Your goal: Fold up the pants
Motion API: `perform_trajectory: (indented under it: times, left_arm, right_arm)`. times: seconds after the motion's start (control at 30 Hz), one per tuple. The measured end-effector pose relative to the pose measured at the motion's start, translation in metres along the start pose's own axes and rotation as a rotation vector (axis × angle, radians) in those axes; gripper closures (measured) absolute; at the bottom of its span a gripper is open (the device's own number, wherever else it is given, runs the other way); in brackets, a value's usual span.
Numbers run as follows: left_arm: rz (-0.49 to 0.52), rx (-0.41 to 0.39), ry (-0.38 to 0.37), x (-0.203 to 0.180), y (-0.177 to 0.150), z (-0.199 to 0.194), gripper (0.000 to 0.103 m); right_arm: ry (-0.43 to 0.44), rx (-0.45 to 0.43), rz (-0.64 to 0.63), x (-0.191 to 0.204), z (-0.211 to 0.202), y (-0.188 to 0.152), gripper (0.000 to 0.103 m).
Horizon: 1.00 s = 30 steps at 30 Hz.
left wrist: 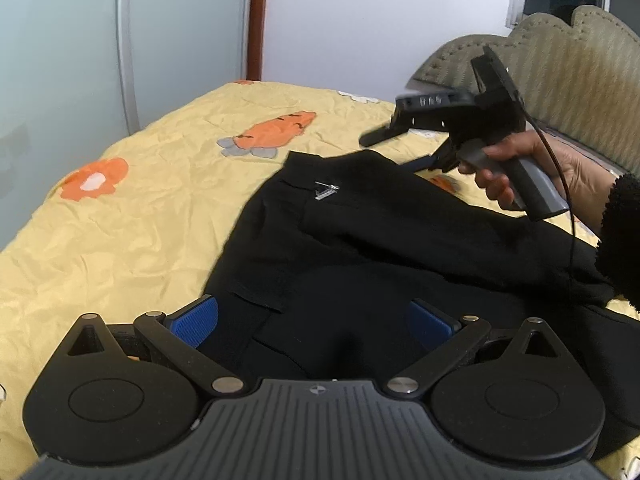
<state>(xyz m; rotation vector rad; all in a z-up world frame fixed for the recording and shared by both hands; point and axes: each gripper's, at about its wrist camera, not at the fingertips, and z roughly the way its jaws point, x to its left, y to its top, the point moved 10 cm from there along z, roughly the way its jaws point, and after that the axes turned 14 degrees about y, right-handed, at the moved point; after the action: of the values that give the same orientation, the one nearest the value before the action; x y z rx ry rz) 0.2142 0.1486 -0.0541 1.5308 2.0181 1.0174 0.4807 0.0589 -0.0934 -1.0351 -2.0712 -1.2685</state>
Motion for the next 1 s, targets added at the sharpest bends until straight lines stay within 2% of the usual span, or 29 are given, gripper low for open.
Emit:
perform_trajectory:
  times: [0.03, 0.07, 0.13, 0.27, 0.37, 0.43, 0.53, 0.67, 0.7, 0.77, 0.83, 0.87, 0.9, 0.93, 1.0]
  left_arm:
    - [-0.003, 0.004, 0.004, 0.002, 0.002, 0.002, 0.001]
    - [-0.007, 0.010, 0.004, 0.004, 0.004, 0.006, 0.001]
    - [-0.026, 0.032, -0.011, 0.007, 0.011, 0.014, 0.001]
    - [-0.100, 0.091, -0.049, 0.017, 0.043, 0.041, 0.002]
    - [-0.278, 0.154, -0.157, 0.025, 0.077, 0.063, 0.001]
    - [-0.390, 0.221, -0.211, 0.028, 0.093, 0.080, 0.001]
    - [-0.486, 0.322, -0.297, 0.020, 0.109, 0.104, 0.001]
    - [-0.521, 0.492, -0.432, -0.004, 0.109, 0.129, 0.002]
    - [-0.532, 0.533, -0.457, -0.008, 0.106, 0.135, 0.007]
    - [-0.578, 0.588, -0.446, -0.008, 0.097, 0.144, 0.014]
    - [-0.602, 0.555, -0.454, -0.003, 0.095, 0.143, 0.045]
    - [-0.595, 0.534, -0.422, 0.001, 0.092, 0.139, 0.072]
    - [-0.587, 0.509, -0.396, 0.006, 0.089, 0.134, 0.088]
    - [-0.589, 0.474, -0.385, 0.013, 0.089, 0.130, 0.092]
    - [-0.566, 0.421, -0.366, 0.020, 0.084, 0.115, 0.092]
  right_arm:
    - [0.006, 0.024, -0.016, 0.002, 0.005, -0.003, 0.052]
    - [-0.002, 0.045, -0.034, 0.005, 0.008, -0.007, 0.075]
    - [-0.057, 0.056, -0.124, 0.014, 0.011, -0.013, 0.084]
    - [-0.187, 0.044, -0.331, 0.053, 0.008, -0.028, 0.087]
    - [-0.415, 0.023, -0.623, 0.093, 0.006, -0.050, 0.087]
    - [-0.526, 0.016, -0.811, 0.118, 0.011, -0.066, 0.087]
    - [-0.631, 0.018, -1.032, 0.147, 0.021, -0.095, 0.087]
    - [-0.693, 0.009, -1.205, 0.172, 0.031, -0.120, 0.087]
    - [-0.722, 0.011, -1.264, 0.177, 0.034, -0.126, 0.087]
    - [-0.801, 0.047, -1.427, 0.186, 0.044, -0.142, 0.087]
    - [-0.856, 0.092, -1.539, 0.189, 0.054, -0.156, 0.087]
    - [-0.874, 0.111, -1.560, 0.189, 0.059, -0.161, 0.087]
    - [-0.877, 0.115, -1.563, 0.189, 0.061, -0.164, 0.087]
    - [-0.865, 0.110, -1.544, 0.189, 0.062, -0.166, 0.087]
    - [-0.808, 0.104, -1.463, 0.190, 0.058, -0.168, 0.085]
